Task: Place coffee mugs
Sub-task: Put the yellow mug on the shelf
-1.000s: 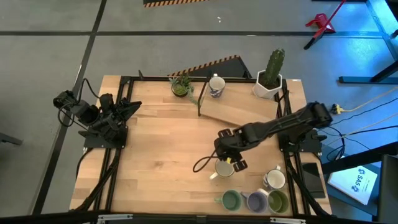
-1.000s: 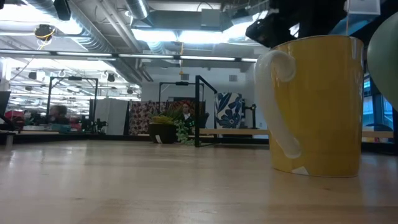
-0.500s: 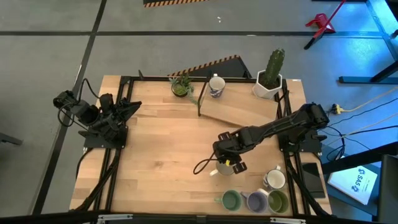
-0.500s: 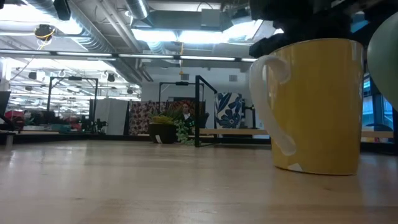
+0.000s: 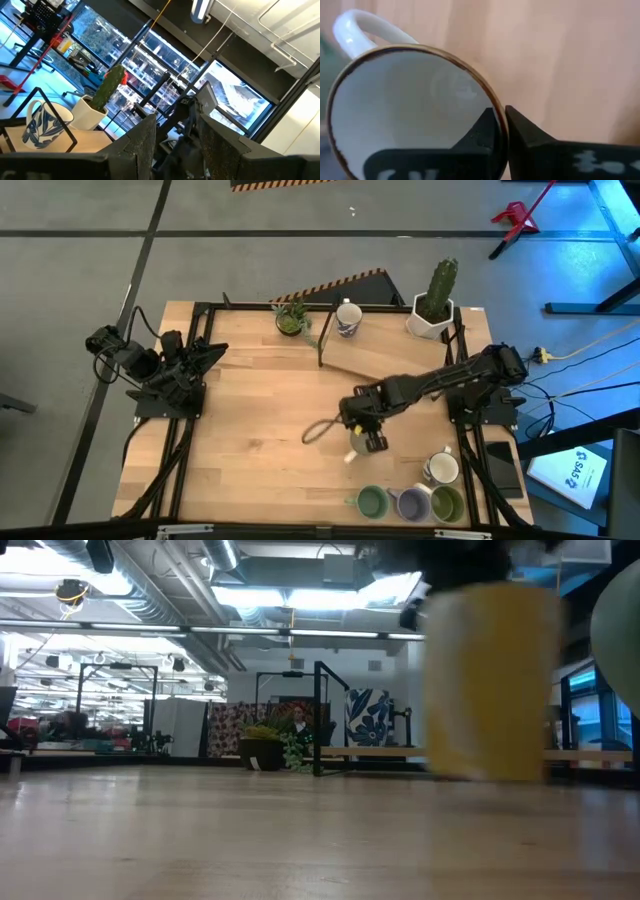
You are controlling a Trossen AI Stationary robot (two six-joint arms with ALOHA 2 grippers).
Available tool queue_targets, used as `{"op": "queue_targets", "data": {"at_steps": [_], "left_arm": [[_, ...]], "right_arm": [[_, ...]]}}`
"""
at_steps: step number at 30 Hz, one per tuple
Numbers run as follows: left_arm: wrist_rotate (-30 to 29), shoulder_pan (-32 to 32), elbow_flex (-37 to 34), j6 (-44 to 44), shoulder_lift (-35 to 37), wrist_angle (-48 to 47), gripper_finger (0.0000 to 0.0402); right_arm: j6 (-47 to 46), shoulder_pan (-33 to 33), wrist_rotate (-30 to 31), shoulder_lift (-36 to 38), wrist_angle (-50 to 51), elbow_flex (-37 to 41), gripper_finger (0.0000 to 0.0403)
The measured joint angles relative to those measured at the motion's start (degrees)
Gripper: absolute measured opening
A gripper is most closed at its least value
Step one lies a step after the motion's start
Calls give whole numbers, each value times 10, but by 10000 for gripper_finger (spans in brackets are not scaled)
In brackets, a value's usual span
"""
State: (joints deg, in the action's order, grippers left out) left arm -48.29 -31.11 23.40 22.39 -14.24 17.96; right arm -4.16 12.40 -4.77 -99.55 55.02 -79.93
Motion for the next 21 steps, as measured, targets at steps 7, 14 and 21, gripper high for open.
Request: {"op": "queue_targets", "data": {"at_steps": [7, 14, 21], "left_arm": [[0, 0, 0, 0, 0, 0, 142], [-2, 0, 0, 0, 0, 0, 142], [-5, 0, 0, 1, 0, 0, 142]], "right_arm": [[-19, -105, 46, 1, 66, -77, 3], [-32, -218, 73, 1, 55, -101, 2], [-34, -283, 76, 1, 60, -101, 1]]}}
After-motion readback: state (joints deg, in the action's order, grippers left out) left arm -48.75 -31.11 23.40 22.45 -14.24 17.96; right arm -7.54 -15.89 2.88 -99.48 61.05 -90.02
